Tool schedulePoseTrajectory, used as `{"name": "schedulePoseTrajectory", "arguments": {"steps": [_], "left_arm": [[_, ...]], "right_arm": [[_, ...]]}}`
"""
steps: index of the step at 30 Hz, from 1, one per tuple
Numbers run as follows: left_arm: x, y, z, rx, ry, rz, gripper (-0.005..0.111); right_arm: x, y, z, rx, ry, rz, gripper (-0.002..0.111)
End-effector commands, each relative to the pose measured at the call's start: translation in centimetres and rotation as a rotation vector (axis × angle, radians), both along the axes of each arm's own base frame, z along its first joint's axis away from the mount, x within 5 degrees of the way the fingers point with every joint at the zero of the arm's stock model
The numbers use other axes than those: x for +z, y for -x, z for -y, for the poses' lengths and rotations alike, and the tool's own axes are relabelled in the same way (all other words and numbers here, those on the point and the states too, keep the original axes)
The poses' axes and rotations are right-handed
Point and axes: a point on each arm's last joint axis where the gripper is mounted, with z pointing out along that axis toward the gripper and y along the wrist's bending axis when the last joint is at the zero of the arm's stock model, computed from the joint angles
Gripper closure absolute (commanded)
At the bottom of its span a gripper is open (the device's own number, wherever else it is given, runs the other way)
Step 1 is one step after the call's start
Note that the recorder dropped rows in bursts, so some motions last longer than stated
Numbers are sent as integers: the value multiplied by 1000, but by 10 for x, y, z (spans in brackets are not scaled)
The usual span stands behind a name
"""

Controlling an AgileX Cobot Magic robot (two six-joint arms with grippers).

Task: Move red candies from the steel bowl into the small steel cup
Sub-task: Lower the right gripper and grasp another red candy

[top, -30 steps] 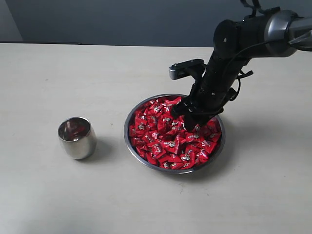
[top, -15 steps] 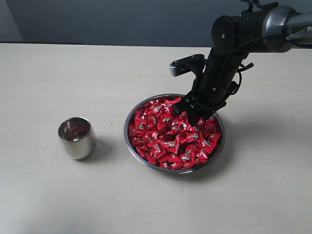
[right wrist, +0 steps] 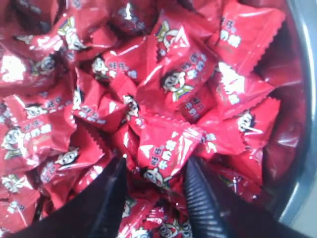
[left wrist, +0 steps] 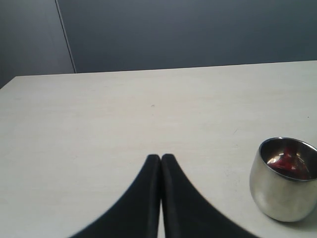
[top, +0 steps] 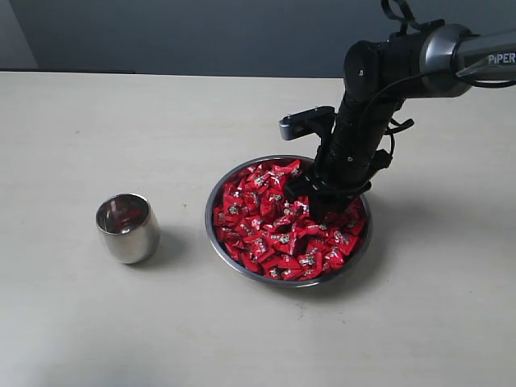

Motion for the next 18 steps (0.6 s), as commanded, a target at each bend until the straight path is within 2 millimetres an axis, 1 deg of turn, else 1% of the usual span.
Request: {"name": "schedulePoseTrajectory", "arguments": {"steps": [1, 8, 18], "left_arm": [[-1, 0, 0, 1, 4, 3, 106], [-1, 0, 0, 1, 4, 3, 106], [-1, 0, 0, 1, 4, 3, 106]], "right_arm": [[1, -1, 1, 0, -1, 1, 69], [-8, -2, 1, 2, 13, -17, 69], [-8, -2, 1, 2, 10, -8, 69]]}}
